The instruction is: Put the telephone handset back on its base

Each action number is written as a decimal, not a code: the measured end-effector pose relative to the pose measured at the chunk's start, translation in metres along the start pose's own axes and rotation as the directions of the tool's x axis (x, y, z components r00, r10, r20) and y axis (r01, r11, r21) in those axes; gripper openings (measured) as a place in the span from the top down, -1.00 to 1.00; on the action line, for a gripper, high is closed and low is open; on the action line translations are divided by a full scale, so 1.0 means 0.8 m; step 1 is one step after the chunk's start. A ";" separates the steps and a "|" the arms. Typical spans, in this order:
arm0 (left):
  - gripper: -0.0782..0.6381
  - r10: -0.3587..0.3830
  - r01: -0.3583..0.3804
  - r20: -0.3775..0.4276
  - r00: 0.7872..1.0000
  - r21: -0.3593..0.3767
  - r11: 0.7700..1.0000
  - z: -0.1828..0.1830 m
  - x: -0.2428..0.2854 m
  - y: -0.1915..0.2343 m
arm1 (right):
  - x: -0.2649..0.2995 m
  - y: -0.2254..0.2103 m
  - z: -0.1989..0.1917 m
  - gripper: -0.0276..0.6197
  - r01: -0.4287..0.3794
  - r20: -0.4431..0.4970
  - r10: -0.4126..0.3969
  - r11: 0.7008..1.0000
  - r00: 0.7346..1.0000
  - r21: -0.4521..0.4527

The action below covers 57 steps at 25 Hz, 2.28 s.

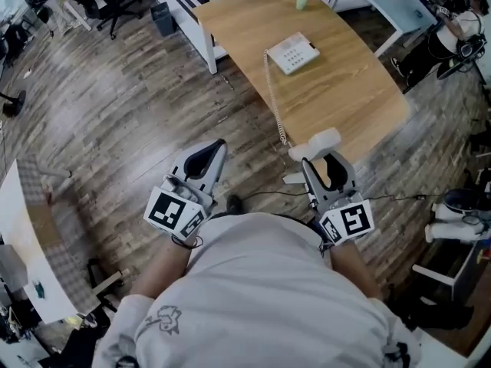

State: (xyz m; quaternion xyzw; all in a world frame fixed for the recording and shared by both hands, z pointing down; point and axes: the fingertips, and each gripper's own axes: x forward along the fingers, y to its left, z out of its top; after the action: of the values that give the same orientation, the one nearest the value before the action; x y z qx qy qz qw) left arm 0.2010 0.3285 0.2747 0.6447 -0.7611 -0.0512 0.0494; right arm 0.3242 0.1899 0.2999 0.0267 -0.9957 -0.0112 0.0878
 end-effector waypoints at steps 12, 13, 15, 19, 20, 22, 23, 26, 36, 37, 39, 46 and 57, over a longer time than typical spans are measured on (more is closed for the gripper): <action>0.76 -0.005 0.004 -0.024 1.000 -0.012 1.000 0.002 -0.007 0.085 | 0.082 0.012 0.006 0.30 0.010 -0.026 -0.010 1.000 1.000 0.014; 0.76 -0.002 0.002 -0.026 1.000 -0.011 1.000 0.002 -0.005 0.091 | 0.089 0.010 0.005 0.30 0.008 -0.027 -0.008 1.000 1.000 0.017; 0.76 0.003 -0.004 -0.033 0.999 -0.009 1.000 0.001 -0.001 0.101 | 0.103 0.005 0.003 0.30 0.003 -0.028 -0.002 1.000 1.000 0.025; 0.76 0.015 -0.016 -0.041 0.999 -0.011 1.000 -0.001 0.019 0.126 | 0.137 -0.013 0.003 0.30 -0.010 -0.028 0.011 0.999 1.000 0.034; 0.76 0.016 -0.017 -0.044 0.999 -0.010 1.000 -0.001 0.026 0.133 | 0.147 -0.020 0.002 0.30 -0.013 -0.027 0.014 0.999 1.000 0.037; 0.76 0.017 -0.017 -0.050 0.999 -0.008 1.000 -0.004 0.045 0.150 | 0.167 -0.034 0.001 0.30 -0.018 -0.027 0.019 0.999 0.999 0.043; 0.76 0.017 -0.017 -0.052 0.999 -0.010 1.000 -0.005 0.057 0.158 | 0.178 -0.042 0.001 0.30 -0.021 -0.027 0.022 0.999 0.999 0.047; 0.76 0.007 -0.008 -0.059 0.998 -0.018 1.000 -0.007 0.096 0.180 | 0.212 -0.066 0.000 0.30 -0.034 -0.027 0.035 0.998 0.999 0.062; 0.76 -0.001 0.001 -0.094 0.996 0.001 1.000 0.014 0.246 0.242 | 0.317 -0.170 0.013 0.30 -0.097 -0.021 0.100 0.990 0.995 0.102; 0.76 -0.002 0.002 -0.097 0.995 0.002 1.000 0.016 0.260 0.247 | 0.324 -0.179 0.016 0.30 -0.098 -0.018 0.100 0.990 0.995 0.104; 0.76 -0.008 0.008 -0.105 0.994 0.002 1.000 0.015 0.285 0.253 | 0.334 -0.198 0.019 0.30 -0.093 -0.011 0.095 0.989 0.995 0.117; 0.76 -0.073 0.074 -0.128 0.989 -0.002 0.997 0.018 0.372 0.251 | 0.353 -0.264 0.015 0.30 -0.070 -0.010 0.072 0.984 0.997 0.161; 0.76 -0.181 0.185 -0.127 0.975 0.025 0.982 0.038 0.475 0.262 | 0.361 -0.332 0.012 0.30 0.028 0.000 -0.029 0.975 1.000 0.218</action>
State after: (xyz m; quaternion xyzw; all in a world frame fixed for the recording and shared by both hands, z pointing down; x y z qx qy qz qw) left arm -0.0700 -0.0120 0.2780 0.7148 -0.6948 -0.0013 0.0797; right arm 0.0523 -0.0908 0.3332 0.0504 -0.9906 0.0969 0.0824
